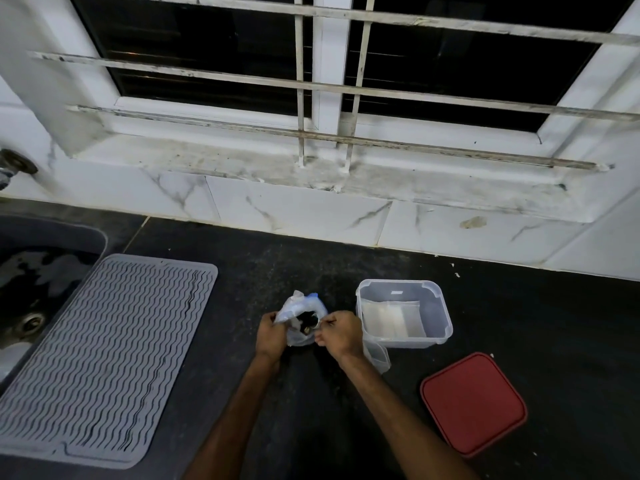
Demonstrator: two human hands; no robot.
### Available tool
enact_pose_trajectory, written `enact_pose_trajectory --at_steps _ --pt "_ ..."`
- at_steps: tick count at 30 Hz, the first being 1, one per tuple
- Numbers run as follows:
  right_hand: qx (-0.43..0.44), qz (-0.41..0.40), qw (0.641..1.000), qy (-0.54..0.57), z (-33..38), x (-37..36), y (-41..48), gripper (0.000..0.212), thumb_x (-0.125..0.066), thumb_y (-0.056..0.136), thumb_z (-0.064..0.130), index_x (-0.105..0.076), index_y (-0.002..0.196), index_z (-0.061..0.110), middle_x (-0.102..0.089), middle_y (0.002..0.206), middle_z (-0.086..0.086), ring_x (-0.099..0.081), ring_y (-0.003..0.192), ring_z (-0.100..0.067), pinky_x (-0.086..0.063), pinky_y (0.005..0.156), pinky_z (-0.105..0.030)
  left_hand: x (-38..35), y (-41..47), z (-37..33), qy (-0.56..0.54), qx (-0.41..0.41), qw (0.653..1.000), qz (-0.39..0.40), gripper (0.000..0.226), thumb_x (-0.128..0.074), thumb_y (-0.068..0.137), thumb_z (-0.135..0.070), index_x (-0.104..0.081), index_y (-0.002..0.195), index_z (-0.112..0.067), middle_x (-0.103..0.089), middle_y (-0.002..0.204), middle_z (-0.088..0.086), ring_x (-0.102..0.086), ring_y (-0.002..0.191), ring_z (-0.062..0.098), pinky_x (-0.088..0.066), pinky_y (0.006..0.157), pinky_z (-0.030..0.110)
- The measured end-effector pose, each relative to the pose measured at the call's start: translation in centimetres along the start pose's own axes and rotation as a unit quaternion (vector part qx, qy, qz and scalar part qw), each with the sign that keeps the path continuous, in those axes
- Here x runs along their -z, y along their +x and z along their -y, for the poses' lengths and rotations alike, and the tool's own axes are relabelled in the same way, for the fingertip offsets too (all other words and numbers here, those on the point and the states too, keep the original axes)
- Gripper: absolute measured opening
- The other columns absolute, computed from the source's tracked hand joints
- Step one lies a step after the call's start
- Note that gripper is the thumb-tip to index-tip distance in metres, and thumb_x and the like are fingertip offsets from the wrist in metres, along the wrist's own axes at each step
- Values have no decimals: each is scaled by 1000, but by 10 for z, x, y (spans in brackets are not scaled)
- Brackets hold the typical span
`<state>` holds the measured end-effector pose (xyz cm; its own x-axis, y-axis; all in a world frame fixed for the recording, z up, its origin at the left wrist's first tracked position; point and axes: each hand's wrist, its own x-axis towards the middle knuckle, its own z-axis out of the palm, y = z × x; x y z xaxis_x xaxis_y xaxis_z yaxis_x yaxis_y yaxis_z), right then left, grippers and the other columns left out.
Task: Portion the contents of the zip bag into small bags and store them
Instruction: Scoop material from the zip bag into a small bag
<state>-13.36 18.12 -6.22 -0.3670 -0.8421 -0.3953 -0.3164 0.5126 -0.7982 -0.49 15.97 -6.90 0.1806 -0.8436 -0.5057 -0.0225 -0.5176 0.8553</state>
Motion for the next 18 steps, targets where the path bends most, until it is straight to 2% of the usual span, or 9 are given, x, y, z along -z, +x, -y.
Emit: enact_pose_trajectory --at_steps 2,5,7,8,10,11,13,15,18 --pt "0 -1 1000 -3 6 3 -7 23 -56 77 10 -64 56 16 -70 59 -8 -70 56 -23 -61 59 -45 2 0 0 -4 -7 1000 -9 6 -58 88 -7 -63 90 -3 -67 89 15 -63 82 27 -50 69 34" --pt "0 8 1000 26 14 8 -19 23 -59 83 6 -67 65 18 -72 65 -10 -72 59 -23 -62 64 -44 3 -2 0 -5 -6 1000 -17 21 -54 89 0 -62 72 -10 -66 74 10 -63 78 30 -53 72 44" --pt "-19 13 997 73 18 11 -24 15 -59 86 3 -71 79 10 -73 69 -11 -72 61 -22 -62 65 -41 3 -3 0 -20 5 1000 -7 13 -58 86 -8 -63 74 -10 -67 76 12 -65 80 34 -56 75 51" --pt "-32 19 995 95 19 13 -25 13 -59 88 1 -71 85 6 -73 70 -11 -72 61 -20 -62 63 -35 3 -3 0 -29 12 1000 2 9 -60 84 -12 -63 76 -9 -67 78 13 -66 80 35 -56 74 50" --pt "-55 34 991 118 20 20 -27 13 -57 90 0 -69 88 6 -73 73 -12 -69 59 -17 -60 58 -27 1 -7 -3 -44 30 998 18 7 -60 84 -16 -62 84 -9 -67 84 11 -65 82 30 -56 75 46" --pt "-59 35 991 114 19 23 -27 14 -56 90 0 -68 87 7 -73 74 -14 -69 59 -17 -60 58 -28 1 -8 -4 -44 34 998 20 5 -59 87 -14 -61 88 -10 -67 88 11 -65 84 28 -56 78 47" --pt "-39 14 997 65 15 24 -24 15 -56 87 2 -70 81 5 -73 71 -15 -68 58 -21 -62 62 -38 1 -12 -5 -36 32 998 27 5 -55 92 -10 -60 91 -10 -67 91 13 -65 85 28 -56 80 49" --pt "6 -18 999 -35 14 20 -20 16 -55 83 8 -70 76 7 -72 69 -12 -70 63 -25 -60 65 -43 2 -12 -2 -17 14 999 33 10 -57 88 -11 -62 93 -4 -70 92 20 -67 82 30 -57 74 46" --pt "55 -30 983 -170 15 12 -19 18 -55 87 14 -72 88 7 -72 88 -11 -69 86 -28 -52 74 -34 0 -2 14 21 1 999 33 27 -61 81 -21 -62 100 -3 -70 97 23 -69 86 33 -57 73 46"
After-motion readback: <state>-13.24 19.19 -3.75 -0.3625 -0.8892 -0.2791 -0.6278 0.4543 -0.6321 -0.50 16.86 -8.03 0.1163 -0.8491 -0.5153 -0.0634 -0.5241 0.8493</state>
